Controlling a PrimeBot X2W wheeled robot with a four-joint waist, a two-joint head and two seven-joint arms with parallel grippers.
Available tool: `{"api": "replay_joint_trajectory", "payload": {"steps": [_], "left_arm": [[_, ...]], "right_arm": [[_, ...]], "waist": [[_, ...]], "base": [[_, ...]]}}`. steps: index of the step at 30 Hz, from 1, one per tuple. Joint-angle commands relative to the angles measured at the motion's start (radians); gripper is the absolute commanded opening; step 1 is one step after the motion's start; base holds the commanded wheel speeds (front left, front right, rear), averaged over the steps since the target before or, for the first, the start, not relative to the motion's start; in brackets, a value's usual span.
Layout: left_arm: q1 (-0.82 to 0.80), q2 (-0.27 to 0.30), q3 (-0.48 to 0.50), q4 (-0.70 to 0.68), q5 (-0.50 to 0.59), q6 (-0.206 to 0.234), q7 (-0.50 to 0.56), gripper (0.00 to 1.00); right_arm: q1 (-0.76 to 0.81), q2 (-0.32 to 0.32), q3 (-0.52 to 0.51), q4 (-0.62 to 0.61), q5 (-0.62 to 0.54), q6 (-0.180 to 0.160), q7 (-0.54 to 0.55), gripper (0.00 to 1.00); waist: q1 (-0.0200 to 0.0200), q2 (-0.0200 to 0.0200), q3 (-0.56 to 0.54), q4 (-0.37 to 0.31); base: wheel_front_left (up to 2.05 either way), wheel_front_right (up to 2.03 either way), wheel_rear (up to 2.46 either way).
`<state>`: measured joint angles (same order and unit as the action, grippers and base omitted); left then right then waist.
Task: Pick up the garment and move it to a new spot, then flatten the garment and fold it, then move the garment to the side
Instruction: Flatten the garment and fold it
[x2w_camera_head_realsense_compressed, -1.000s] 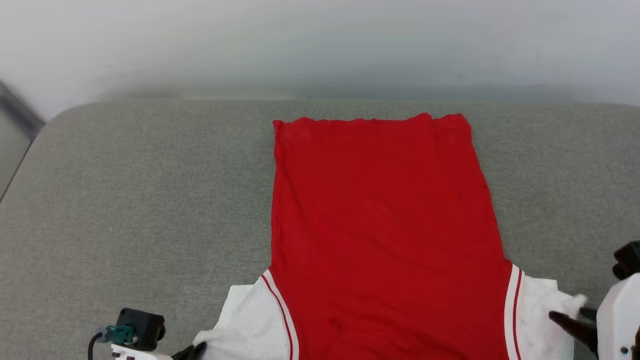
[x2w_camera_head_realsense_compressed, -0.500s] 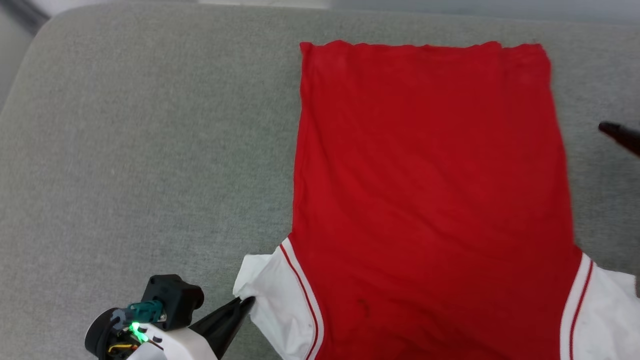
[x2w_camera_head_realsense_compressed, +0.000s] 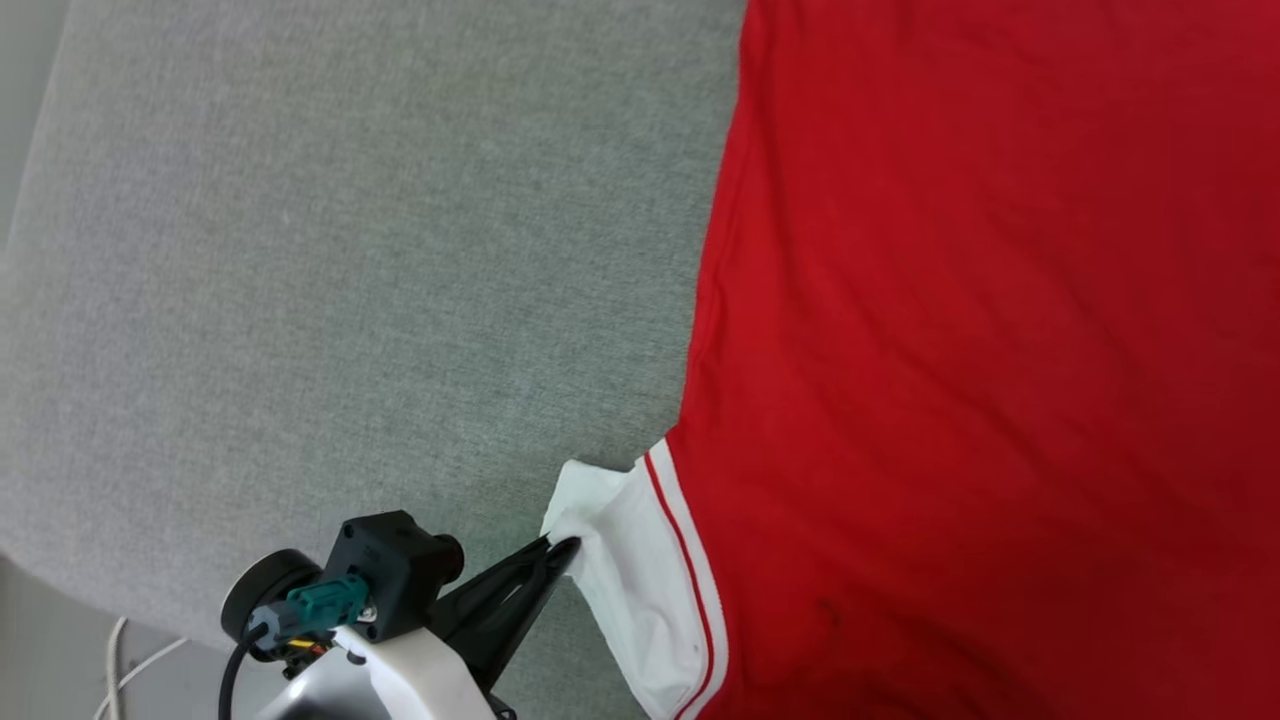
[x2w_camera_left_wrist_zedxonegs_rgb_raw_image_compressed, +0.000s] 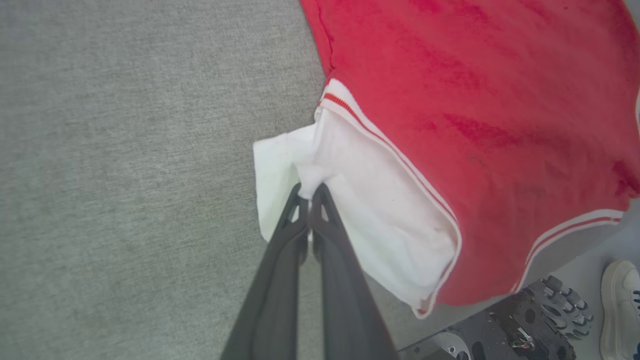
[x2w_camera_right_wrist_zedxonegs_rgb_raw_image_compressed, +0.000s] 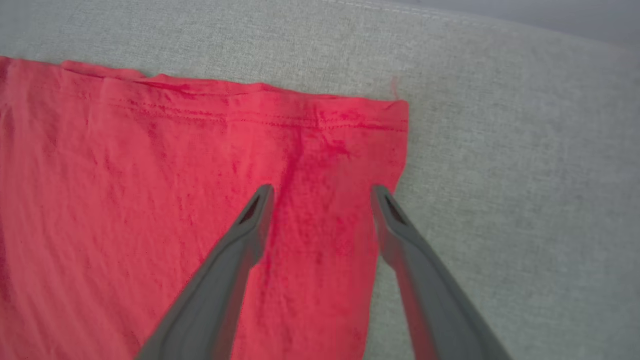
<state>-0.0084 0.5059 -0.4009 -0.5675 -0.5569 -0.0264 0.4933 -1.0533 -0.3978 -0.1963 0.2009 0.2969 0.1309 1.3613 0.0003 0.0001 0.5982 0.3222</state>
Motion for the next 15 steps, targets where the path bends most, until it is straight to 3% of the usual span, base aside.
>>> {"api": "replay_joint_trajectory", "payload": {"steps": [1,8,15], "left_arm": [[-0.015,-0.006,-0.002,-0.002,0.005,-0.002,-0.005,0.00],[-0.045,-0.033,-0.023,0.011,0.001,-0.013,-0.024,0.00],[-0.058,-0.042,-0.029,0.028,-0.001,-0.014,-0.036,0.00]], "right_arm": [[-0.019,0.003,-0.001,0.009,-0.014,0.000,0.004,1.00],[-0.065,-0.020,-0.012,0.072,-0.081,0.000,0.009,1.00],[-0.001,-0.005,-0.002,0.117,-0.089,0.000,0.042,1.00]], "waist": [[-0.0003,-0.0001,0.041,0.037],[-0.0003,-0.0001,0.085,0.070],[-0.0003,-0.0001,0.099,0.082]], "base": [[0.00,0.00,0.00],[0.00,0.00,0.00],[0.00,0.00,0.00]]}}
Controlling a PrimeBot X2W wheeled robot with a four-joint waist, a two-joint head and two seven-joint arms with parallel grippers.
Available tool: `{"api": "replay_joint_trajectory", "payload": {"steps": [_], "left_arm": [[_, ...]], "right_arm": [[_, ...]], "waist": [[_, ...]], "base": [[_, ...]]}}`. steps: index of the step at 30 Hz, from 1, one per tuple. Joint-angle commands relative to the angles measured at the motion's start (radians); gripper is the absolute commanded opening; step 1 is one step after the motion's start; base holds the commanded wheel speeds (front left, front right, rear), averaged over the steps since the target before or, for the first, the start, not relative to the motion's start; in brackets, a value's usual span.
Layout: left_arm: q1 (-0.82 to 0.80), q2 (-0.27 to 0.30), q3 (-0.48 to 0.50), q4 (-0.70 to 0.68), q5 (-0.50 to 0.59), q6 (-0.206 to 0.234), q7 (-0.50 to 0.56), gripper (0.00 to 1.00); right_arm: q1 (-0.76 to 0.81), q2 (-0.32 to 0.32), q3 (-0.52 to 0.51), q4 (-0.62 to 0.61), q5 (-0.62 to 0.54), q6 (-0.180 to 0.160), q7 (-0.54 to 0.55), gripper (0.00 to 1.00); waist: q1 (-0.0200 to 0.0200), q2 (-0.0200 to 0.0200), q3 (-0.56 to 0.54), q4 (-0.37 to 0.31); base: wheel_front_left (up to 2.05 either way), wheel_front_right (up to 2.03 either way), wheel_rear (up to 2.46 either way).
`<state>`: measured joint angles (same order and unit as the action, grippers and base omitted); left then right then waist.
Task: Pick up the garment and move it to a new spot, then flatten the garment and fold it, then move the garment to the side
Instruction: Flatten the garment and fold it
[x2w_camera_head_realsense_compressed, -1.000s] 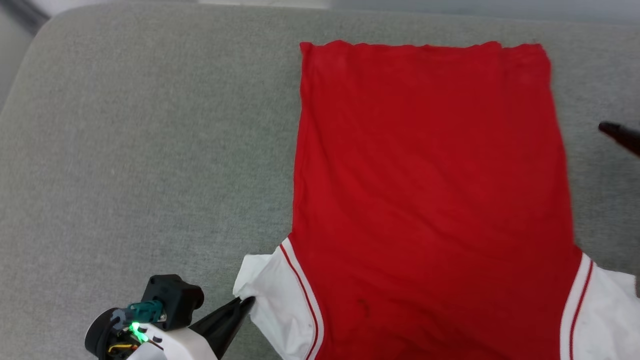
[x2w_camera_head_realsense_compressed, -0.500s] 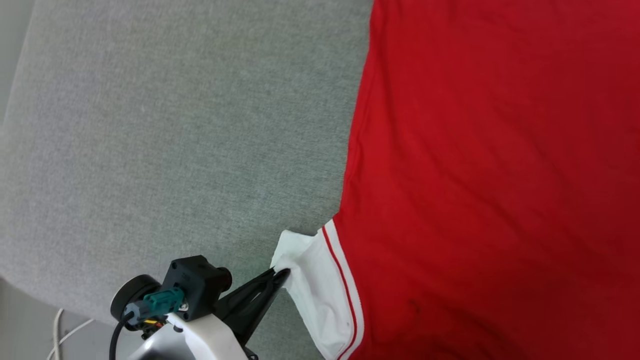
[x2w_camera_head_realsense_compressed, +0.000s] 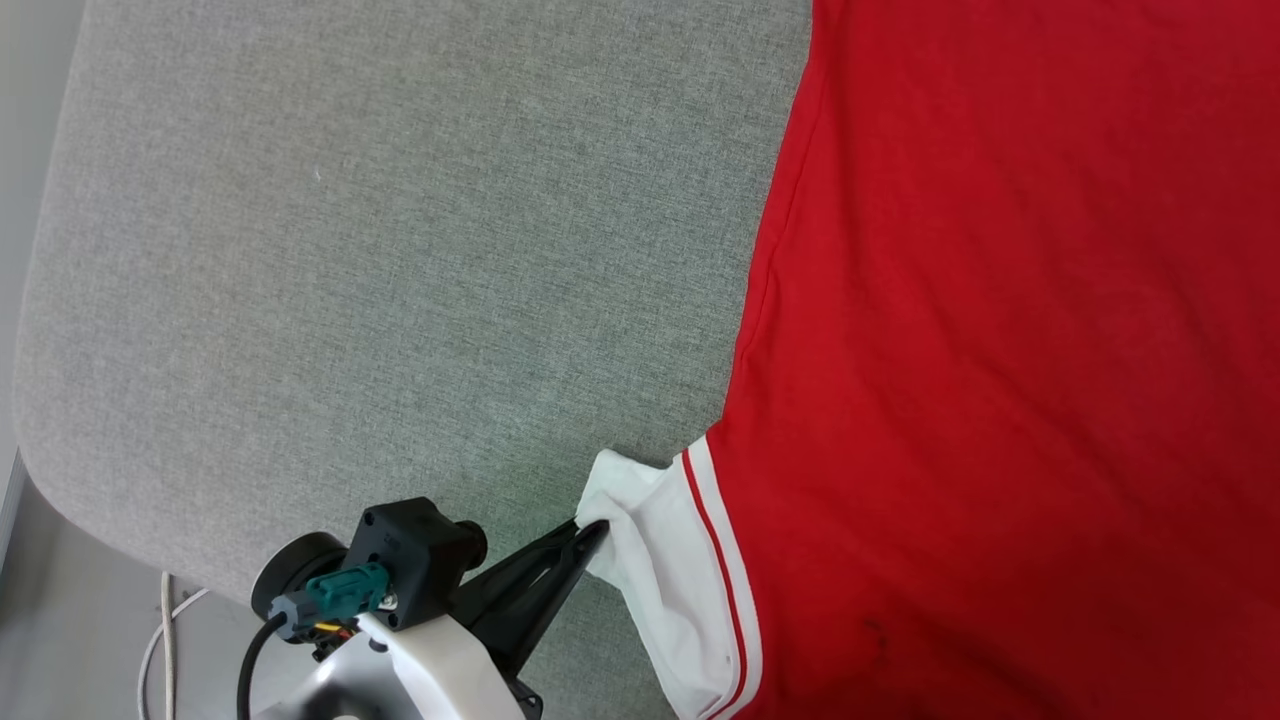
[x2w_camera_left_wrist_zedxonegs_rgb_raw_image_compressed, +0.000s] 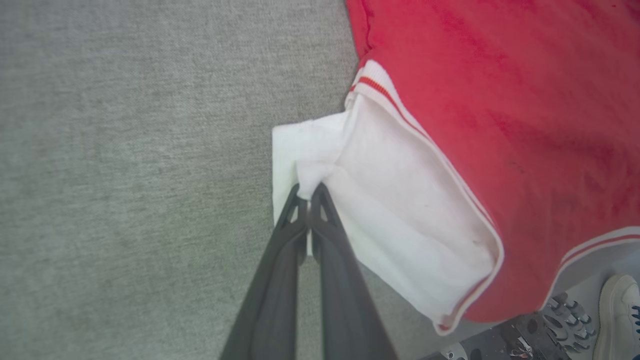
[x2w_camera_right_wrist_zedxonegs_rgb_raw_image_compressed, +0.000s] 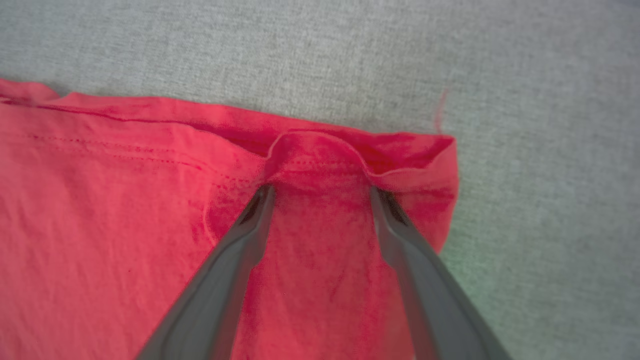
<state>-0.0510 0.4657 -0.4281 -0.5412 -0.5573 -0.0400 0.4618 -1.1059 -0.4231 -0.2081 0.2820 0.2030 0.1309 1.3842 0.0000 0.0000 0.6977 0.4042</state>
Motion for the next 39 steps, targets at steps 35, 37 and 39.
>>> {"api": "replay_joint_trajectory", "payload": {"steps": [35,37,39], "left_arm": [[0.061,0.039,0.045,0.100,-0.026,0.060,0.009,0.00],[0.066,0.038,0.045,0.106,-0.027,0.063,0.007,0.00],[0.074,0.033,0.044,0.121,-0.034,0.066,0.000,0.00]], "right_arm": [[0.638,0.023,0.011,-0.145,0.216,0.000,0.027,0.00],[0.664,0.030,0.004,-0.161,0.227,0.000,0.030,0.00],[0.725,0.039,-0.006,-0.188,0.249,0.000,0.032,0.00]], "waist": [[0.0000,0.0000,-0.385,-0.235],[0.0000,0.0000,-0.395,-0.243],[0.0000,0.0000,-0.417,-0.256]], "base": [[0.00,0.00,0.00],[0.00,0.00,0.00],[0.00,0.00,0.00]]}}
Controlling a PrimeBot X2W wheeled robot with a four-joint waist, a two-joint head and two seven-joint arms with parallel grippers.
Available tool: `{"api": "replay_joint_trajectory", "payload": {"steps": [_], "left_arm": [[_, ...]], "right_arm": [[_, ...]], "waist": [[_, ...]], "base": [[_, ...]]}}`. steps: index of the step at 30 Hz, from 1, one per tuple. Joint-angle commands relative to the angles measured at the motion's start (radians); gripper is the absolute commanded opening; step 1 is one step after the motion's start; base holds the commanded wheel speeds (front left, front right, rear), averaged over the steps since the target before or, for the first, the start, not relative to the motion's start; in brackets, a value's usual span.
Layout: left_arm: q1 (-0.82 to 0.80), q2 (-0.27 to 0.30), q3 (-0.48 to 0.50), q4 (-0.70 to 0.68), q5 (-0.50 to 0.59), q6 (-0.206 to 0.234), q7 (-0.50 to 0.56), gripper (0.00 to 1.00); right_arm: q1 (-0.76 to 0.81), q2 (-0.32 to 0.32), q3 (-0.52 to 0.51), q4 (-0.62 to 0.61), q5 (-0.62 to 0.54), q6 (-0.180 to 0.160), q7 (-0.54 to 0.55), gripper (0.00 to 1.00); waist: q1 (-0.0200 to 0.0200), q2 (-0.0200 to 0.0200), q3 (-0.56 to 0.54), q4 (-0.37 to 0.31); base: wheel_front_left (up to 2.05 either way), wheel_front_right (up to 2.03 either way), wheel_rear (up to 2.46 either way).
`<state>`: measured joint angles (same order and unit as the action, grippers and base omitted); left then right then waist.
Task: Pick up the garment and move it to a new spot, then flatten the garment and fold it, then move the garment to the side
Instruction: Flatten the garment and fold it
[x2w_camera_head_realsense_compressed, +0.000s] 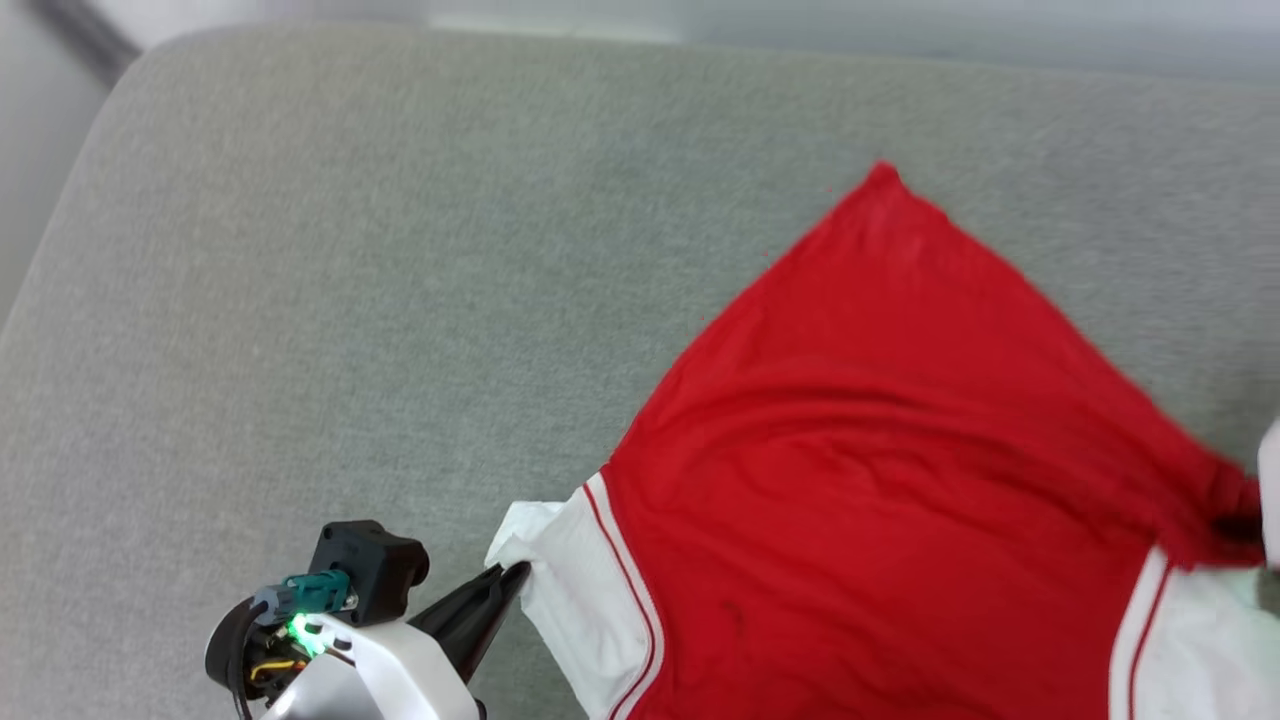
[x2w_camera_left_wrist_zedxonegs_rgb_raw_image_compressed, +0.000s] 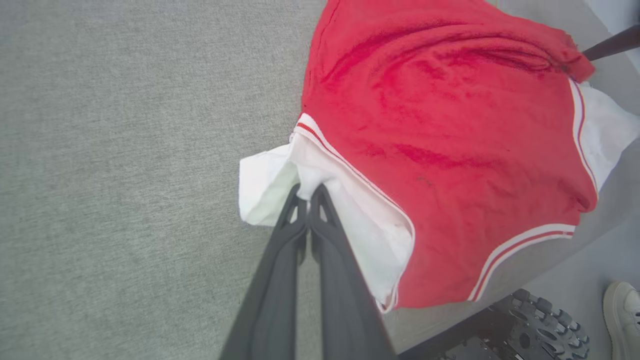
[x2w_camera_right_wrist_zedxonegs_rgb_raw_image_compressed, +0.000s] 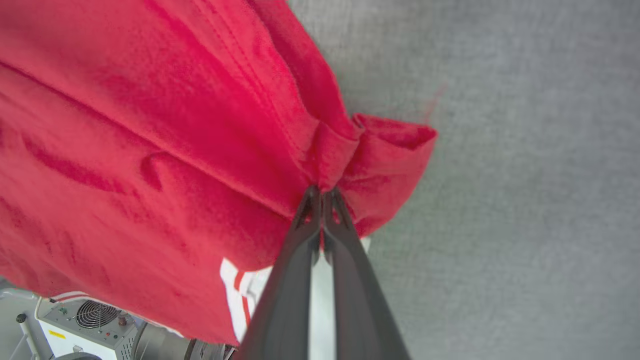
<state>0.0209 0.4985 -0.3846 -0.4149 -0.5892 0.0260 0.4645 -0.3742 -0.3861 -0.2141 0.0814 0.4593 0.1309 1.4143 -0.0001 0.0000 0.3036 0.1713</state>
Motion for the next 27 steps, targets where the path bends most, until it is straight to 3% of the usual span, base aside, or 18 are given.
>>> {"api": "replay_joint_trajectory", "payload": {"steps": [1,12,25,26,27], "left_arm": [[0.007,-0.002,0.000,0.001,-0.003,0.000,-0.004,0.00],[0.060,-0.015,0.013,0.061,-0.017,0.025,-0.047,0.00],[0.069,-0.007,0.016,0.074,-0.028,0.024,-0.057,0.00],[0.069,-0.007,0.015,0.073,-0.029,0.024,-0.057,0.00],[0.070,-0.007,0.013,0.072,-0.029,0.023,-0.057,0.00]], "right_arm": [[0.023,0.001,-0.002,-0.005,0.004,0.000,0.003,0.00],[0.321,0.034,-0.042,-0.146,0.097,0.000,-0.002,0.00],[0.433,0.057,-0.044,-0.163,0.120,0.000,-0.039,0.00],[0.425,0.055,-0.040,-0.170,0.119,0.000,-0.047,0.03],[0.418,0.049,-0.035,-0.176,0.119,0.000,-0.056,0.45]], "waist": [[0.0001,0.0000,-0.033,-0.028],[0.0001,0.0000,-0.122,-0.078],[0.0001,0.0000,-0.140,-0.089],[0.0001,0.0000,-0.140,-0.088],[0.0001,0.0000,-0.140,-0.087]], "base": [[0.00,0.00,0.00],[0.00,0.00,0.00],[0.00,0.00,0.00],[0.00,0.00,0.00],[0.00,0.00,0.00]]}}
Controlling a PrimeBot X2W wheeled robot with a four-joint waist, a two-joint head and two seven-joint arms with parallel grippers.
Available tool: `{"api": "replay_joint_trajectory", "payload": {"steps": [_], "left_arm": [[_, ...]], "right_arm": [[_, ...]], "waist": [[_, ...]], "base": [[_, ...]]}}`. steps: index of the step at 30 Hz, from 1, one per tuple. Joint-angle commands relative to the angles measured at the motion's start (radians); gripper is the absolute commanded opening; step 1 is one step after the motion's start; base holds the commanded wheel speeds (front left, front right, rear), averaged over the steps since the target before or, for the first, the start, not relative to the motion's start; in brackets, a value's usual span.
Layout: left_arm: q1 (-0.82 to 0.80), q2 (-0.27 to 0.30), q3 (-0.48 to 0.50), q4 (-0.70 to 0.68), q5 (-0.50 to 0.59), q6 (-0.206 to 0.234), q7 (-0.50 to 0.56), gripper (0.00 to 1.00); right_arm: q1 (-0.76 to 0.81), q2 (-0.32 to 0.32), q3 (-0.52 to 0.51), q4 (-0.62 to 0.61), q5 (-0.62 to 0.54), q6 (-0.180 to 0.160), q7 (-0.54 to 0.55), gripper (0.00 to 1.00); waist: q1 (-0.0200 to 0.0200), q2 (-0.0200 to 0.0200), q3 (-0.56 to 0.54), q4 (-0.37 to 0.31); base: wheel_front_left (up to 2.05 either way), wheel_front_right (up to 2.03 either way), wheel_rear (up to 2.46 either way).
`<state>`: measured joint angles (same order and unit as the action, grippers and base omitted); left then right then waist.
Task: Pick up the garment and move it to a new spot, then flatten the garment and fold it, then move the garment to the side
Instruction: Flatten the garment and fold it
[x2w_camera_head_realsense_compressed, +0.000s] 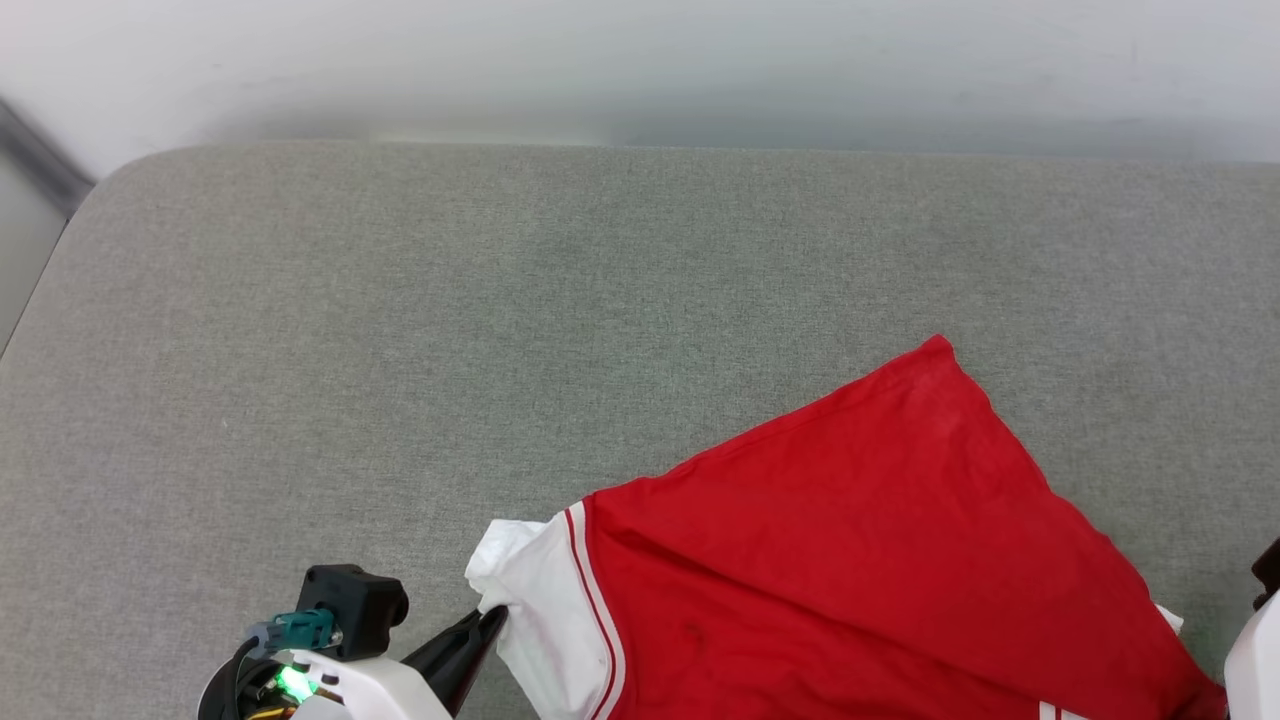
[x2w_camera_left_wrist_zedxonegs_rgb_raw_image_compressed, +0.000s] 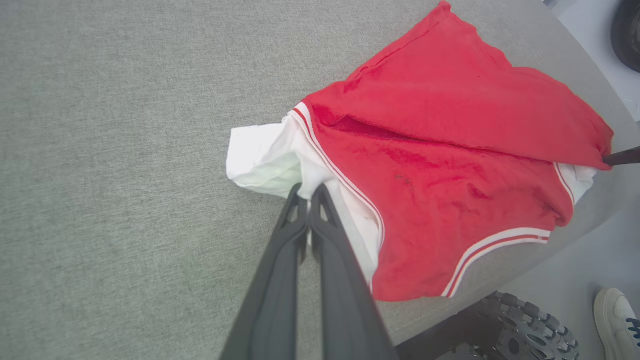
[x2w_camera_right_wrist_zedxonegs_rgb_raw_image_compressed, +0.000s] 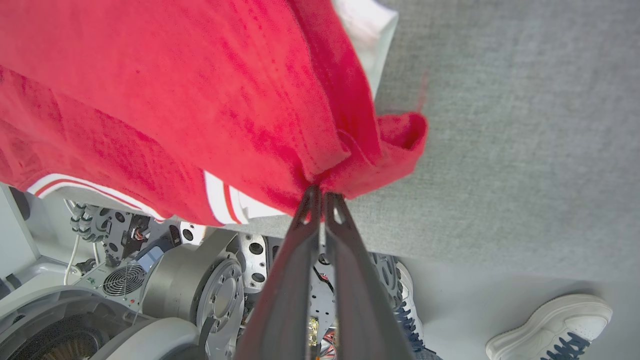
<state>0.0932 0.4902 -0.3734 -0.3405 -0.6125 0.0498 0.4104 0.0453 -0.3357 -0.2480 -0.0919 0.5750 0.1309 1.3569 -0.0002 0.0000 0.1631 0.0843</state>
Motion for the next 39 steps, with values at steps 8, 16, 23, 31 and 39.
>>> {"api": "replay_joint_trajectory", "payload": {"steps": [8,16,23,31,39], "left_arm": [[-0.012,0.002,-0.003,-0.013,-0.004,-0.005,-0.008,0.00],[-0.041,-0.009,-0.018,-0.041,-0.003,-0.013,-0.006,0.00],[-0.083,-0.024,-0.033,-0.067,-0.007,-0.029,-0.005,0.00],[-0.132,-0.053,-0.062,-0.058,0.001,-0.046,-0.019,0.00],[-0.154,-0.074,-0.078,-0.032,0.002,-0.056,-0.038,0.00]], "right_arm": [[-0.116,-0.036,0.060,-0.058,0.052,0.000,-0.028,1.00],[-0.369,-0.005,0.076,-0.053,0.024,0.000,-0.025,1.00],[-0.557,0.066,0.096,0.084,-0.083,0.000,-0.038,1.00],[-0.657,0.026,0.137,0.217,-0.171,0.000,-0.068,1.00],[-0.622,0.003,0.182,0.295,-0.181,0.000,-0.056,1.00]], "waist": [[0.0002,0.0000,0.029,0.021],[0.0002,0.0000,0.107,0.075],[0.0002,0.0000,0.186,0.141],[0.0002,0.0000,0.260,0.205],[0.0002,0.0000,0.302,0.244]], "base": [[0.00,0.00,0.00],[0.00,0.00,0.00],[0.00,0.00,0.00],[0.00,0.00,0.00],[0.00,0.00,0.00]]}}
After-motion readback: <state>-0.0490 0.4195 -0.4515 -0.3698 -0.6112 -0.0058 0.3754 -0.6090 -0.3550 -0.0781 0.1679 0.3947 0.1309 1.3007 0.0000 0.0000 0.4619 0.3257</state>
